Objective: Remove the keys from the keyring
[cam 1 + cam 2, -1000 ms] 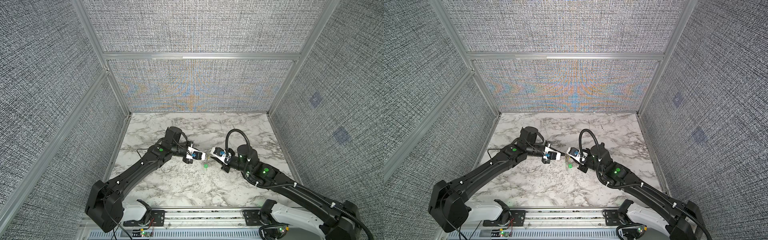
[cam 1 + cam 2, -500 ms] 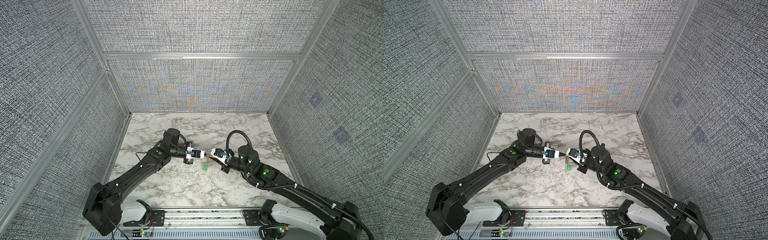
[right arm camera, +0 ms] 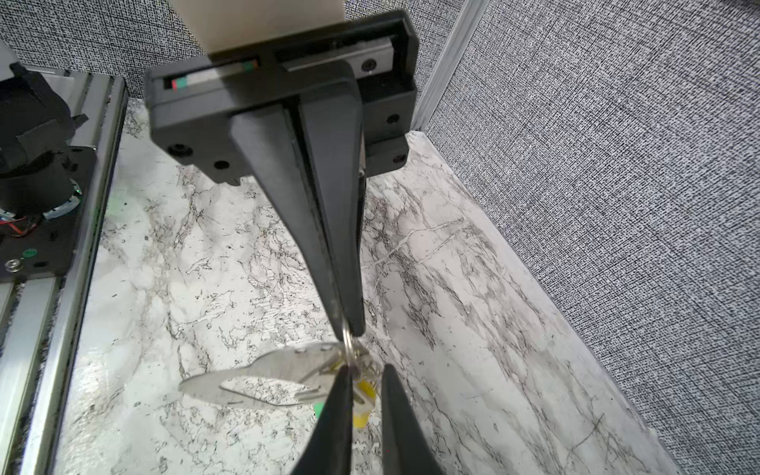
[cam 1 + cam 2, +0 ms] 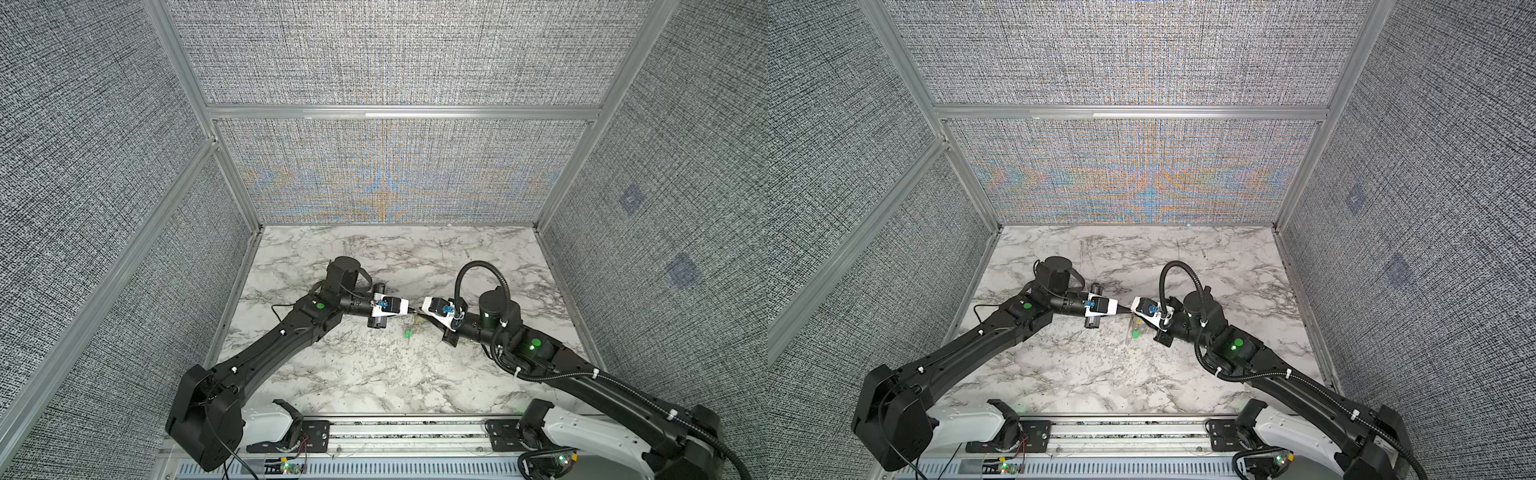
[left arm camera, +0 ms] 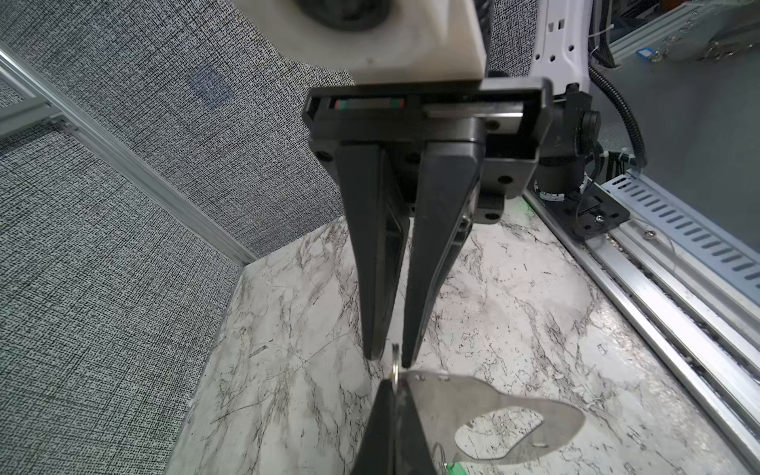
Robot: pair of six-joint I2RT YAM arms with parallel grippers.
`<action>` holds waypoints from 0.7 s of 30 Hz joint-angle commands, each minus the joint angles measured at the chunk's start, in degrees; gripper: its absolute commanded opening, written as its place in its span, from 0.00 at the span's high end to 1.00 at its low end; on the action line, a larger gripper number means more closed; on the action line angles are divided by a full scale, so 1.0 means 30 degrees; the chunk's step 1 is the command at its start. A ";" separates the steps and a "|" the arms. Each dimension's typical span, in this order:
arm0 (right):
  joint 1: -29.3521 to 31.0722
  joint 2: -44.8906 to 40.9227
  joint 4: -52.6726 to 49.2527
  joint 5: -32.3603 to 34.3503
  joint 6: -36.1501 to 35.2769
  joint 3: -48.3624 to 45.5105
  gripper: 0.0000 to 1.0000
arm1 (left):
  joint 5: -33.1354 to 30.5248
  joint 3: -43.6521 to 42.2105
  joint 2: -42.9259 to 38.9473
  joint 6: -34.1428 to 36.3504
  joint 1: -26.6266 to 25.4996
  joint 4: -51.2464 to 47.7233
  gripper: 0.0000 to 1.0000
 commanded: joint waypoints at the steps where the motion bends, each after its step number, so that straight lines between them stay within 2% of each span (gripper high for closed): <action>1: 0.0034 -0.0038 0.0391 -0.0343 -0.0129 0.0202 0.85 | 0.0619 0.0255 0.0178 -0.0123 0.0036 0.0026 1.00; 6: 0.0102 -0.0062 0.0347 -0.0224 -0.0215 0.0191 0.87 | 0.0865 0.0389 0.0297 -0.0120 0.0036 -0.0298 1.00; 13: 0.0083 -0.0102 -0.0101 -0.0181 -0.0422 0.0393 1.00 | 0.0933 0.0722 0.0533 -0.0133 0.0037 -0.0838 1.00; 14: 0.0092 -0.0069 -0.0234 -0.0072 -0.0354 0.0480 1.00 | 0.0829 0.0824 0.0568 -0.0179 0.0036 -0.1019 0.90; 15: 0.0092 -0.0017 -0.0441 0.0071 -0.0284 0.0621 1.00 | 0.0683 0.0894 0.0532 -0.0095 0.0040 -0.1235 0.75; 16: 0.0103 0.0046 -0.0920 0.0127 -0.0178 0.0891 1.00 | 0.0224 0.0962 0.0431 -0.0003 0.0036 -0.1434 0.41; 17: 0.0092 0.0101 -0.1326 0.0221 -0.0035 0.1108 1.00 | -0.0203 0.0926 0.0194 0.0024 0.0034 -0.1459 0.12; 18: 0.0070 0.0188 -0.1702 0.0370 0.0119 0.1325 1.00 | -0.0853 0.0821 -0.0055 0.0117 0.0036 -0.1450 0.08; 21: 0.0078 0.0445 -0.2863 0.0552 0.0365 0.1912 1.00 | -0.2033 0.0640 -0.0691 0.0520 0.0027 -0.1562 0.10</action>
